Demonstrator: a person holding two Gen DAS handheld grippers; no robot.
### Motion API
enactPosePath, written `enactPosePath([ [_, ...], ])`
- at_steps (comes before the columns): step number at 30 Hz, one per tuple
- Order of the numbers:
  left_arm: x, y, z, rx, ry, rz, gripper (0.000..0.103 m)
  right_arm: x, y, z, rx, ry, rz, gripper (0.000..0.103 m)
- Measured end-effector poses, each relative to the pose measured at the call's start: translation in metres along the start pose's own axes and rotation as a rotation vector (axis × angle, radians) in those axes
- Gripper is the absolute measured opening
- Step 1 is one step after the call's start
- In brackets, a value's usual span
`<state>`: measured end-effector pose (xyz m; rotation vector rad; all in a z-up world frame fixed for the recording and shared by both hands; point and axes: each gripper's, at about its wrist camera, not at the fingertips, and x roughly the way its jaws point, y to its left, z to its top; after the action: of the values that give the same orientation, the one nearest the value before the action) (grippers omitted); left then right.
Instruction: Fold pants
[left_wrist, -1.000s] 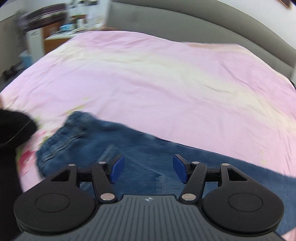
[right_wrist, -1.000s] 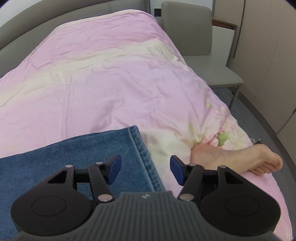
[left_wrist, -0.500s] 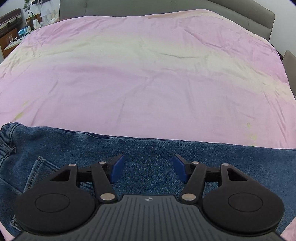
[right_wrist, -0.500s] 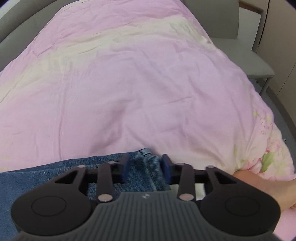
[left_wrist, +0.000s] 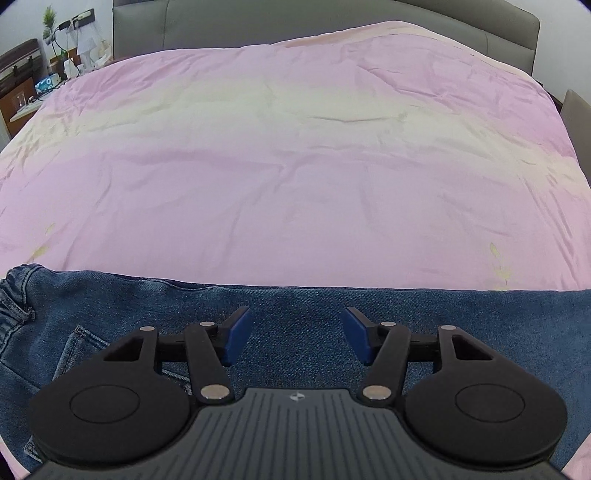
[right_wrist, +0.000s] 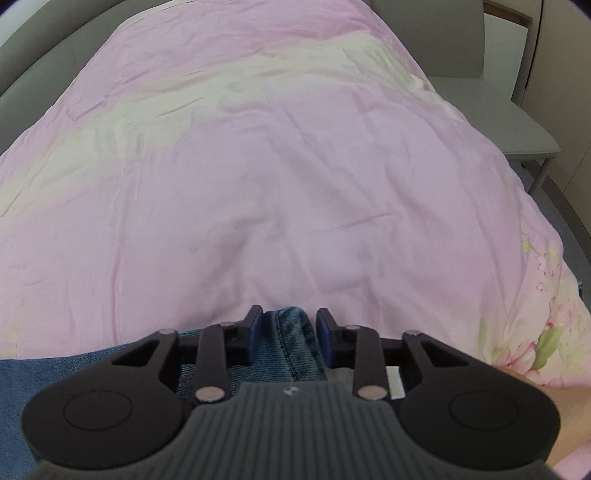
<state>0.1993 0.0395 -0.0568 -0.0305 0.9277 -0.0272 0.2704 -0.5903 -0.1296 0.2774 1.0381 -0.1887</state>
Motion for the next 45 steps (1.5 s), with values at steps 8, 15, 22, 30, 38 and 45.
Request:
enactPosePath([
  [8,-0.018,-0.017,-0.014,-0.038,-0.006,-0.074,0.068,-0.031,-0.015,-0.009,0.015,0.171,0.056,0.063],
  [15,-0.032,-0.021,-0.031,-0.064,0.024,-0.132,0.068,-0.013,-0.044,-0.04,0.034,0.291,0.106,0.056],
  [22,-0.031,-0.055,-0.051,-0.026,0.087,-0.244,0.067,0.006,-0.065,-0.056,0.087,0.354,0.242,0.056],
  [30,-0.02,-0.159,-0.069,0.125,0.133,-0.478,0.057,-0.013,-0.056,-0.057,-0.024,0.337,0.233,0.016],
  [38,0.001,-0.243,-0.077,0.248,0.177,-0.546,0.04,-0.066,-0.038,-0.037,-0.121,0.287,0.257,0.009],
  [45,0.026,-0.271,-0.093,0.297,0.209,-0.486,0.034,-0.111,0.012,-0.023,-0.241,0.243,0.223,0.008],
])
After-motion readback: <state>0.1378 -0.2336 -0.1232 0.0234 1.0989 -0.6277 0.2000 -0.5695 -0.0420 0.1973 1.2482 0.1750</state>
